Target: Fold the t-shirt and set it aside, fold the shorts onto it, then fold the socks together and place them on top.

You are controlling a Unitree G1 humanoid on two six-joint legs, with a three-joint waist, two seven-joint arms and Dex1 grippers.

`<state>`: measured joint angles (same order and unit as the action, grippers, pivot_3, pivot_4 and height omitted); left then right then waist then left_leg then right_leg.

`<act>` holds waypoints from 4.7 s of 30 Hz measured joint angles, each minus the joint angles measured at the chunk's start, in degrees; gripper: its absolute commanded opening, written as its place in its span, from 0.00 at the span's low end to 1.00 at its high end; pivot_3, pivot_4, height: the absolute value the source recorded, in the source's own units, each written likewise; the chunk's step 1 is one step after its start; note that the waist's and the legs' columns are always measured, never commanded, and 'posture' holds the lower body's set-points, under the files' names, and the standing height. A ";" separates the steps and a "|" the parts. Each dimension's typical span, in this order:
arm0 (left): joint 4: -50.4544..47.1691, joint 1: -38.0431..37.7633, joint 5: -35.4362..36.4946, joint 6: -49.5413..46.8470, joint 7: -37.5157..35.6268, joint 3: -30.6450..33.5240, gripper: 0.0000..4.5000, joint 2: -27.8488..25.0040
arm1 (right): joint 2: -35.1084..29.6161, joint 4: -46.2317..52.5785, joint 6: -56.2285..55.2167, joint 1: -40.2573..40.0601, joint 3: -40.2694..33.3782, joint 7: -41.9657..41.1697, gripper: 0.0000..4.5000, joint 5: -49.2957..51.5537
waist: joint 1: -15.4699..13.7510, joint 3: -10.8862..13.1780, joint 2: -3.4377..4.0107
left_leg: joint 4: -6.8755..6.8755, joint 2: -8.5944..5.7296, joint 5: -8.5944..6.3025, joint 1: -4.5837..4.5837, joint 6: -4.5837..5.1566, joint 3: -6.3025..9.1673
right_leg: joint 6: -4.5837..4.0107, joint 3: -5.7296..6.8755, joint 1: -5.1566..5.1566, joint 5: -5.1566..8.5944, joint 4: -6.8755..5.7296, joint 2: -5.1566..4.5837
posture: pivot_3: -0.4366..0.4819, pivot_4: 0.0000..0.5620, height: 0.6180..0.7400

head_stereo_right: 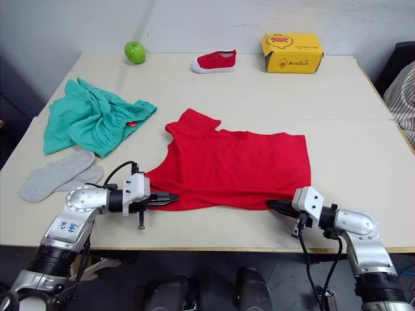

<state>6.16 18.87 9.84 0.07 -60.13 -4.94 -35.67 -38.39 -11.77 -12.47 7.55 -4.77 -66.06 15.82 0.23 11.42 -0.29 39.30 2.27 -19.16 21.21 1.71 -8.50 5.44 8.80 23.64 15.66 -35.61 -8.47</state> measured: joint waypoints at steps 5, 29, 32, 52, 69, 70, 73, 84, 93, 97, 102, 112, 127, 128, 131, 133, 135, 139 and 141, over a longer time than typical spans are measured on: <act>4.39 2.54 -2.34 2.55 5.09 0.12 0.01 2.84 | 1.02 -2.85 0.14 1.73 -0.63 2.63 0.00 0.35 | -0.03 -0.02 -0.03 | 0.02 -0.01 0.02 -0.05 0.04 0.03 | 0.03 -0.01 -0.06 -0.02 -0.02 -0.03 | 0.48 0.27 1.00; 1.21 -0.41 11.81 -6.24 2.09 14.76 0.01 -3.98 | 0.95 6.31 13.04 0.68 -10.31 11.78 0.00 10.08 | 1.18 -0.04 0.02 | -0.09 0.06 0.00 -0.02 -0.04 0.06 | 0.00 0.04 -0.01 0.00 0.01 0.00 | 0.48 0.27 1.00; -2.21 -4.71 11.55 -6.21 -2.27 12.12 0.01 -5.78 | 1.03 13.53 14.99 -2.31 -6.08 9.55 0.00 10.56 | 1.10 -0.04 0.02 | -0.09 0.05 0.00 0.00 -0.04 0.09 | 0.00 0.04 -0.03 0.00 0.06 0.00 | 0.48 0.27 1.00; 15.46 9.07 -3.62 7.49 9.06 0.37 0.01 7.51 | 5.74 15.05 11.24 -3.24 4.36 9.57 0.00 3.34 | 0.03 -0.05 0.00 | -0.06 -0.04 0.00 0.02 0.04 0.06 | 0.04 0.07 -0.01 -0.02 0.05 -0.04 | 0.48 0.27 1.00; -18.41 -16.07 -0.58 -12.98 23.40 7.80 0.01 6.46 | 15.90 18.53 8.36 -6.99 10.07 28.19 0.00 -9.01 | -0.13 -0.08 0.00 | -0.08 -0.03 -0.10 0.01 0.04 0.12 | 0.02 0.01 -0.04 -0.01 0.13 -0.07 | 0.48 0.27 1.00; -17.98 -16.52 -1.32 -13.50 25.05 7.94 0.01 6.77 | 15.16 18.49 7.80 -7.69 8.86 28.35 0.00 -8.91 | -0.31 -0.09 -0.01 | -0.08 -0.04 -0.11 0.01 0.06 0.14 | 0.02 0.00 -0.04 -0.01 0.12 -0.07 | 0.48 0.27 1.00; -17.27 -16.09 -2.37 -14.94 29.82 9.13 0.01 7.98 | 10.56 17.72 6.80 -10.61 3.65 28.33 0.00 -7.95 | -0.68 -0.24 -0.08 | -0.08 -0.08 -0.16 -0.03 0.13 0.15 | 0.04 -0.05 -0.09 -0.02 0.23 -0.13 | 0.48 0.27 1.00; -12.10 -14.84 -2.85 -12.00 27.67 9.60 0.01 3.43 | 1.25 4.04 6.10 -8.93 -9.13 26.55 0.00 -3.99 | 0.08 -1.39 0.25 | -0.17 0.15 -0.19 -0.35 -0.03 0.02 | -0.09 -0.05 -0.17 0.05 0.26 -0.03 | 0.48 0.27 1.00; -1.76 -13.18 5.82 -2.37 11.59 16.39 0.01 -4.37 | -2.85 -0.03 8.12 -4.00 -12.96 18.83 0.00 2.97 | 0.05 -1.37 0.29 | -0.17 0.36 -0.16 -0.03 -0.21 0.01 | -0.29 0.12 0.08 0.16 0.10 0.15 | 0.48 0.27 1.00; -3.18 -14.11 12.69 -3.77 3.87 21.92 0.14 -9.48 | -7.48 10.70 11.82 -8.69 -13.72 9.73 0.08 9.47 | -0.05 -1.35 0.30 | -0.17 0.36 -0.22 -0.02 -0.14 0.05 | -0.28 0.12 0.05 0.16 0.18 0.07 | 0.48 0.27 1.00; -7.23 -19.10 12.43 -0.38 -2.49 22.25 0.49 -13.57 | -12.92 16.78 10.86 -15.41 -13.05 0.39 0.43 8.51 | -0.17 -1.34 0.27 | -0.18 0.33 -0.41 -0.03 -0.10 0.05 | -0.22 0.14 -0.03 0.12 0.58 0.08 | 0.48 0.27 1.00; -3.95 -16.21 -3.98 16.09 2.40 11.44 0.72 -10.43 | -12.97 3.28 -9.25 -8.94 -5.83 3.13 0.76 -8.76 | 0.11 -1.32 0.26 | -0.19 0.36 -0.37 -0.09 -0.21 -0.04 | -0.21 0.12 0.02 0.12 0.52 0.19 | 0.48 0.27 1.00; 1.45 -9.57 -10.72 20.60 7.57 4.25 0.00 -11.33 | -14.50 -11.63 -21.29 2.61 1.95 7.33 0.00 -15.97 | 0.08 -1.40 0.18 | -0.17 0.40 -0.35 -0.60 -0.18 -0.08 | -0.20 -0.03 -0.38 0.09 0.44 -0.11 | 0.48 0.27 1.00; 1.29 -9.87 -10.71 20.78 7.56 4.24 0.00 -11.63 | -14.67 -11.83 -21.31 2.66 2.02 7.05 0.00 -15.61 | 0.09 -1.40 0.19 | -0.17 0.41 -0.36 -0.60 -0.20 -0.09 | -0.21 -0.03 -0.37 0.09 0.44 -0.11 | 0.48 0.27 1.00; 0.62 -11.48 -10.47 21.87 7.87 4.62 0.00 -12.78 | -15.24 -12.36 -21.27 2.52 2.02 5.84 0.00 -14.11 | 0.11 -1.40 0.19 | -0.22 0.48 -0.39 -0.60 -0.26 -0.09 | -0.28 -0.02 -0.34 0.14 0.45 -0.09 | 0.48 0.27 1.00; -0.20 -13.09 -9.92 22.40 7.92 5.32 0.00 -13.60 | -15.84 -12.43 -21.31 2.16 2.02 5.28 0.00 -13.34 | 0.15 -1.39 0.22 | -0.28 0.49 -0.41 -0.60 -0.29 -0.10 | -0.32 0.00 -0.30 0.16 0.45 -0.07 | 0.48 0.27 1.00; -1.44 -15.30 -9.31 23.03 8.06 6.33 0.00 -13.86 | -16.70 -12.39 -21.31 1.73 2.01 4.94 0.00 -12.82 | 0.32 -1.37 0.26 | -0.31 0.51 -0.42 -0.57 -0.30 -0.15 | -0.32 0.00 -0.27 0.16 0.49 -0.06 | 0.48 0.27 1.00; -6.19 -22.70 -6.94 25.28 8.03 8.68 0.00 -14.57 | -18.71 -11.35 -20.96 -1.47 1.44 2.18 0.00 -9.05 | 0.55 -1.36 0.27 | -0.32 0.51 -0.49 -0.53 -0.25 -0.15 | -0.32 0.01 -0.26 0.16 0.58 -0.06 | 0.48 0.27 1.00; -8.06 -25.53 -6.48 25.69 8.03 9.77 0.00 -14.84 | -19.40 -10.26 -20.55 -3.15 1.12 0.27 0.00 -7.16 | 0.52 -1.35 0.25 | -0.29 0.51 -0.51 -0.49 -0.21 -0.15 | -0.32 0.02 -0.26 0.16 0.63 -0.07 | 0.48 0.27 1.00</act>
<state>-1.91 -6.66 3.36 25.76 -52.10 4.83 -50.51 -57.79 -22.04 -33.02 4.40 -3.65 -65.78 8.66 0.75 10.08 -0.04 39.00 2.78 -19.66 20.72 1.50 -8.65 5.12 8.82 23.38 15.83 -34.98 -8.54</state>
